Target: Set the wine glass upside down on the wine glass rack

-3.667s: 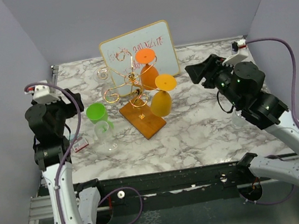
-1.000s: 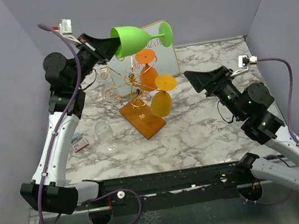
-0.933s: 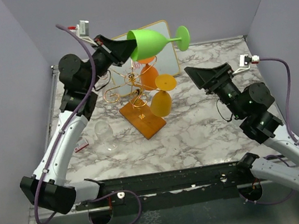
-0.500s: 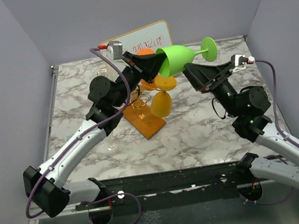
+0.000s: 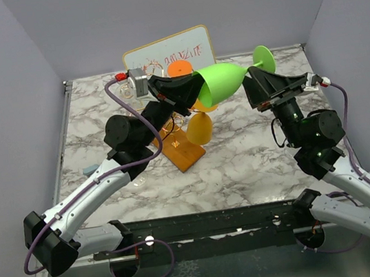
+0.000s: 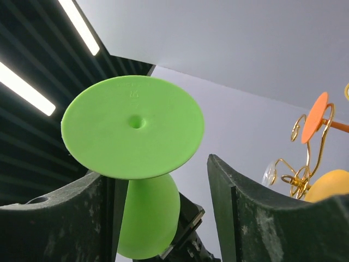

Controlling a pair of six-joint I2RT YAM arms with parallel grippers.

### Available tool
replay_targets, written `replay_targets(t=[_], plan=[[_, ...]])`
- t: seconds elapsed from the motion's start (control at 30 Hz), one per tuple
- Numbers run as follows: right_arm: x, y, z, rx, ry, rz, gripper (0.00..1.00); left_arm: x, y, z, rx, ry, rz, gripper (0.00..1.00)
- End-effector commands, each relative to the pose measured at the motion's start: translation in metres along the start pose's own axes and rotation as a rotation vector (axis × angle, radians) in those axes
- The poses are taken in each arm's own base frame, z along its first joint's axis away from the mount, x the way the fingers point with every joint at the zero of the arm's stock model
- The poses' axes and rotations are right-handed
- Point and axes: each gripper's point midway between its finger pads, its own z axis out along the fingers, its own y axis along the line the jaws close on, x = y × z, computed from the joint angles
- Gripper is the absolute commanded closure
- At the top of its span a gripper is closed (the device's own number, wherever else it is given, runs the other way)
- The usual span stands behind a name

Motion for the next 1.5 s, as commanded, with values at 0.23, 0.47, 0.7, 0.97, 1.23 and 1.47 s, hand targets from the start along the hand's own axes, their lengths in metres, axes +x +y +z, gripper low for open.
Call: replay_targets(t=[0.23,0.47,0.7,0.97,1.23,1.47], plan=[[0.002,0.014,0.007,-0.063,0.003,0.019,0.48,-0.004,-0.015,-0.006,0.065,-0.031,0.030,1.00],[0.005,0.018,0.008,-0.094,0.018,0.021,0.69,0.006,-0.014,-0.012,0.065,-0.012,0.028,1.00],[-0.004,0.022,0.003,-0.131,-0.026,-0.118,0.99,0.008,-0.016,-0.023,0.064,-0.003,0.004,0.71],[-0.015,0.029,-0.010,-0.115,-0.036,-0.482,0.99,0.006,-0.018,-0.066,0.012,0.035,-0.025,0.33],[0.040,0.027,-0.044,-0.309,0.322,-0.856,0.99,0.003,-0.013,-0.095,-0.094,0.185,0.034,0.20],[0.082,-0.008,-0.066,-0.355,0.719,-1.062,0.99,-0.025,0.013,-0.101,-0.294,0.248,0.163,0.20]])
